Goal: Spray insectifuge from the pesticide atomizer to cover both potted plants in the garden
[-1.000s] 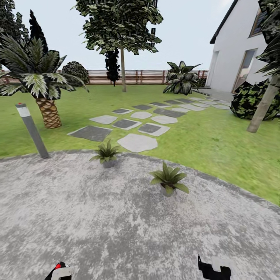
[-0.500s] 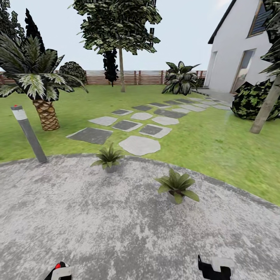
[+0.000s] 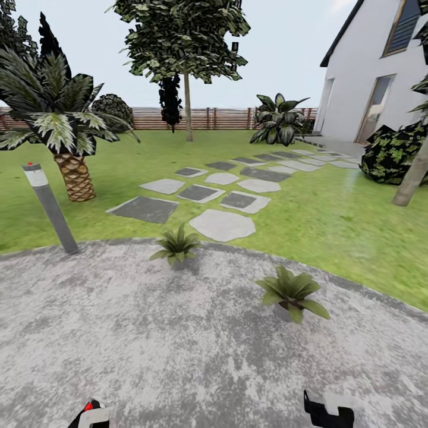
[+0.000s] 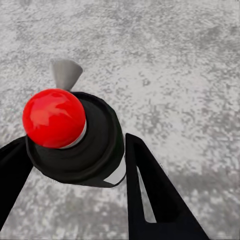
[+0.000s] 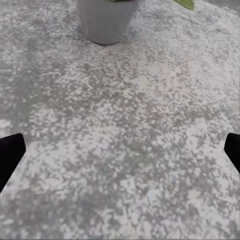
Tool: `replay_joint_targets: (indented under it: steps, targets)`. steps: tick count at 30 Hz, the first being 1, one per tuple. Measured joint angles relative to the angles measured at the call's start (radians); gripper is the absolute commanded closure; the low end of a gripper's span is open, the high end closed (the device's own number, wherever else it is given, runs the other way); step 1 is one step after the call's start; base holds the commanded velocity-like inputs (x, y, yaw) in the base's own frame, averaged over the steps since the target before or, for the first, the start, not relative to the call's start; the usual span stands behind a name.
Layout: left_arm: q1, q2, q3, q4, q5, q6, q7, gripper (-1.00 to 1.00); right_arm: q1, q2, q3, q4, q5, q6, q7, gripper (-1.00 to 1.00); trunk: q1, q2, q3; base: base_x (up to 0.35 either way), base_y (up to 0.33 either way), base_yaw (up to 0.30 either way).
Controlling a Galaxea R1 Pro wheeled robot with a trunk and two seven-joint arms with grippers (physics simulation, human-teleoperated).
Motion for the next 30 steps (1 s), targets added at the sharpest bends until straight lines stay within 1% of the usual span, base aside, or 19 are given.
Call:
replay_joint_targets:
  steps: [2, 5, 24, 30]
  targets:
    - [0.000, 0.001, 0.000, 0.000, 0.000, 0.000, 0.000, 1.00, 0.000, 0.000, 0.000, 0.000, -0.001, 0.000, -0.001, -1.00, 0.000, 0.000, 0.000, 0.183, 0.297, 0.026]
    - [0.000, 0.001, 0.000, 0.000, 0.000, 0.000, 0.000, 1.00, 0.000, 0.003, 0.000, 0.000, -0.002, 0.000, -0.001, -1.00, 0.000, 0.000, 0.000, 0.183, 0.297, 0.192]
    - [0.000, 0.002, 0.001, 0.000, 0.000, 0.000, 0.000, 1.00, 0.000, 0.005, 0.000, 0.000, 0.000, 0.001, -0.002, -1.00, 0.000, 0.000, 0.000, 0.188, 0.296, 0.268]
    - [0.000, 0.002, 0.001, 0.000, 0.000, 0.000, 0.000, 1.00, 0.000, 0.007, 0.000, 0.001, -0.002, 0.001, -0.002, -1.00, 0.000, 0.000, 0.000, 0.238, 0.257, 0.062]
